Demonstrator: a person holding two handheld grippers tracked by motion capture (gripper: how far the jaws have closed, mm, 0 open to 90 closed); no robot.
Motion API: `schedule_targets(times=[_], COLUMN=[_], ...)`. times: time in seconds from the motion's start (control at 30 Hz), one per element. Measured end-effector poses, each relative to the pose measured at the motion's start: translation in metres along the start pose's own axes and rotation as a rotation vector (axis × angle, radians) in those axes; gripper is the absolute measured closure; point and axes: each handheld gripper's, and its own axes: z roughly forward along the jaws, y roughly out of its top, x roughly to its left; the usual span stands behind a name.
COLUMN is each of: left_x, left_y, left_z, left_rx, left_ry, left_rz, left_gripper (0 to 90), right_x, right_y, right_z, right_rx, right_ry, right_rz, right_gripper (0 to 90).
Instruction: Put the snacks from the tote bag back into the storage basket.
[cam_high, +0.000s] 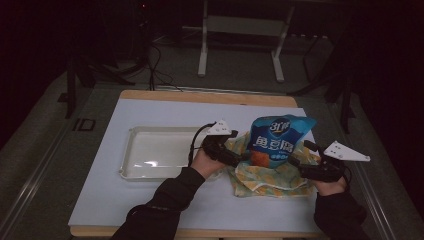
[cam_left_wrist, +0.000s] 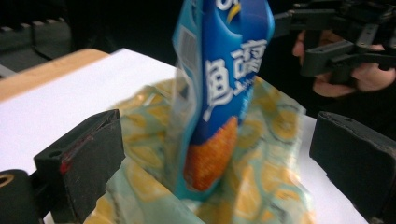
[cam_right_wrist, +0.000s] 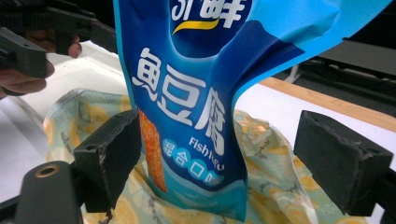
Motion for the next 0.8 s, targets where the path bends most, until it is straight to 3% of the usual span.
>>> schedule_targets(times=[0.17,0.4,0.5,0.8], left_x=[0.003,0.005,0.006,0.004], left_y=[0.002,0.007,0.01,0.019], left_z=[0.009,0.02,0.025,0.039], left_rx=[0.0,0.002,0.002,0.03], left_ry=[0.004,0.037,0.044,0.042], left_rz=[0.001,0.002,0.004,0.001], left_gripper=[7.9,24.5,34.2,43.8], right_x=[-0.003,-0.004,-0.003,-0.003], right_y=[0.0,0.002,0.004,0.007], right_z=[0.011,0.022,0.027,0.033], right_rx=[0.022,0.027,0.023,0.038], right_ry=[0.005,-0.005,-0.009,-0.016], right_rz=[0.009,0.001,-0.003,-0.025], right_gripper=[16.7,25.0,33.2,51.2])
